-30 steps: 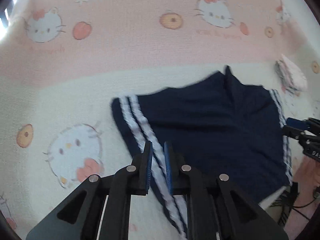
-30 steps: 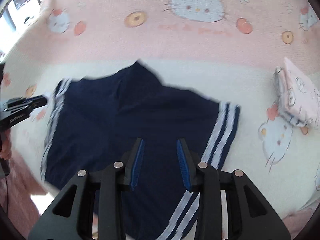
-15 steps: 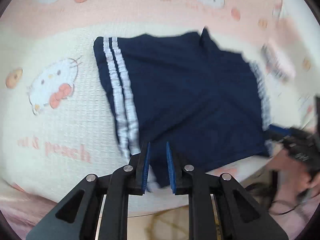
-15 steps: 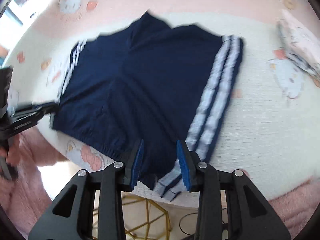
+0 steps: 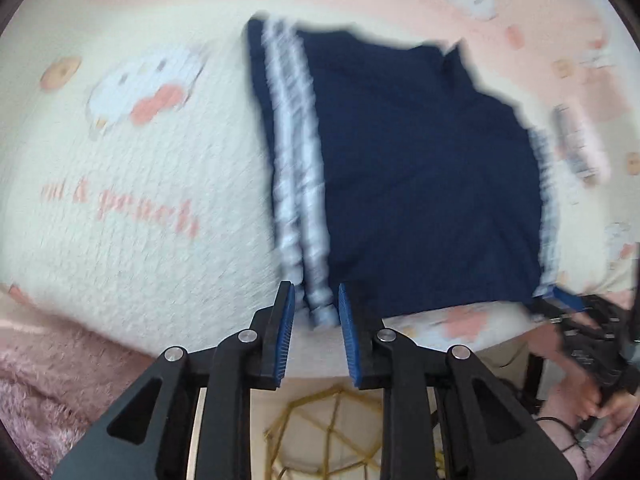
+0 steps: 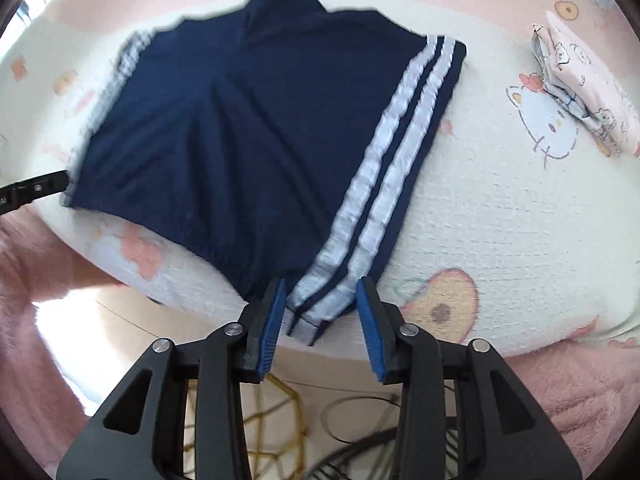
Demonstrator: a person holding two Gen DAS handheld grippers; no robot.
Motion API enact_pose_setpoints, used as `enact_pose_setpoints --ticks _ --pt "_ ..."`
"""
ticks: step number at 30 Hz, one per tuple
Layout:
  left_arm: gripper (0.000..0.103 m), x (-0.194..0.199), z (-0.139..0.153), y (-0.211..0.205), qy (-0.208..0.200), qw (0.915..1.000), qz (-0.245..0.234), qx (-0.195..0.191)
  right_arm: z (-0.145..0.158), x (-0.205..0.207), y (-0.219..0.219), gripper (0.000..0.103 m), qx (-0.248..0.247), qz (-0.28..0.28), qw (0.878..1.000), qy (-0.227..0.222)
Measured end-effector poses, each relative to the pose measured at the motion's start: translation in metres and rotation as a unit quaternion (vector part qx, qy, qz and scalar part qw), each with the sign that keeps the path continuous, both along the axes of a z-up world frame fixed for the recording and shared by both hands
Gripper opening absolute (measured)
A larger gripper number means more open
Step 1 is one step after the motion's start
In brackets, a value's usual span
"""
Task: Fold clothes
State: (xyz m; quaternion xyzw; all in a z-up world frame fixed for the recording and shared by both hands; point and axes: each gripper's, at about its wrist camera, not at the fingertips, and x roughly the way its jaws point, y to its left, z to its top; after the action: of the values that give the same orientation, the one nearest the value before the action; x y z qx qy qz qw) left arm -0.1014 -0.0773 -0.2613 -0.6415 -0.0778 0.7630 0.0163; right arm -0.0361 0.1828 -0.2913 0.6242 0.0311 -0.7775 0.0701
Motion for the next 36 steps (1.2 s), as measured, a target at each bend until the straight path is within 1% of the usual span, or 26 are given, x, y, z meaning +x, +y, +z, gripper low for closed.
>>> enact_pose_setpoints --ticks 1,3,5,6,8,9,11,13,15,17,19,20,22,23,24,25,26,29,30,33,36 --pt "0.03 -0.001 0.002 -0.002 0.003 1.0 0.005 0.007 0.001 0.001 0.001 0.044 0.001 -0.003 1.0 0.0" --pt "0.03 -0.003 0.006 -0.005 0.013 0.9997 0.012 0.017 0.007 0.003 0.008 0.044 -0.013 -0.018 1.0 0.001" --pt "0.03 -0.005 0.012 -0.005 0.032 0.9992 0.011 0.02 0.014 0.005 0.022 0.044 -0.035 -0.052 0.998 0.011" --pt "0.03 -0.007 0.011 -0.004 0.032 0.9993 0.009 0.019 0.016 0.005 0.031 0.044 -0.046 -0.074 0.996 0.011" --pt "0.03 -0.009 0.003 -0.001 0.016 0.9999 0.004 0.002 0.013 0.007 0.05 0.045 -0.071 -0.121 0.99 -0.006" --pt "0.033 -0.011 -0.002 -0.001 0.008 0.9999 0.004 -0.007 0.007 0.009 0.058 0.045 -0.083 -0.136 0.987 -0.025" --pt "0.033 -0.013 -0.001 -0.003 0.012 0.9998 0.013 0.0 0.007 0.014 0.066 0.046 -0.104 -0.148 0.983 -0.029" --pt "0.033 -0.016 0.008 -0.006 0.028 0.9993 0.019 0.014 0.012 0.019 0.066 0.045 -0.102 -0.15 0.983 -0.033" --pt "0.033 -0.019 0.016 -0.007 0.046 0.9985 0.021 0.021 0.017 0.026 0.066 0.045 -0.115 -0.15 0.982 -0.031" --pt "0.033 -0.022 0.016 -0.005 0.049 0.9983 0.017 0.025 0.019 0.033 0.064 0.045 -0.164 -0.148 0.974 -0.043" --pt "0.033 -0.008 0.011 0.002 0.044 0.9986 0.014 0.025 0.015 0.037 0.062 0.045 -0.203 -0.149 0.966 -0.061" --pt "0.033 -0.003 0.009 0.006 0.041 0.9988 0.011 0.025 0.012 0.038 0.062 0.046 -0.208 -0.15 0.964 -0.069" --pt "0.033 -0.004 0.008 0.01 0.038 0.9988 0.008 0.029 0.017 0.032 0.078 0.045 -0.205 -0.153 0.964 -0.07" --pt "0.033 -0.003 0.009 0.008 0.039 0.9986 0.007 0.034 0.02 0.031 0.08 0.036 -0.206 -0.153 0.964 -0.067" --pt "0.033 -0.001 0.01 0.007 0.04 0.9984 0.007 0.04 0.023 0.03 0.081 0.015 -0.207 -0.153 0.964 -0.063" --pt "0.033 0.0 0.011 0.006 0.041 0.9981 0.007 0.045 0.026 0.03 0.082 0.014 -0.208 -0.154 0.964 -0.06" --pt "0.033 0.001 0.012 0.005 0.042 0.9978 0.007 0.05 0.029 0.029 0.084 0.01 -0.209 -0.154 0.964 -0.056" --pt "0.033 0.004 0.014 0.001 0.046 0.9968 0.006 0.065 0.046 0.025 0.087 0.009 -0.222 -0.16 0.961 -0.037" --pt "0.033 0.005 0.015 0.0 0.047 0.9964 0.006 0.07 0.049 0.02 0.086 0.009 -0.229 -0.154 0.961 -0.03" --pt "0.033 0.003 0.016 -0.002 0.051 0.9941 0.007 0.095 0.068 -0.024 0.059 0.009 -0.245 -0.103 0.964 -0.01" --pt "0.033 0.002 0.017 -0.008 0.051 0.9909 0.021 0.123 0.082 -0.044 0.019 0.009 -0.239 -0.031 0.97 -0.003"
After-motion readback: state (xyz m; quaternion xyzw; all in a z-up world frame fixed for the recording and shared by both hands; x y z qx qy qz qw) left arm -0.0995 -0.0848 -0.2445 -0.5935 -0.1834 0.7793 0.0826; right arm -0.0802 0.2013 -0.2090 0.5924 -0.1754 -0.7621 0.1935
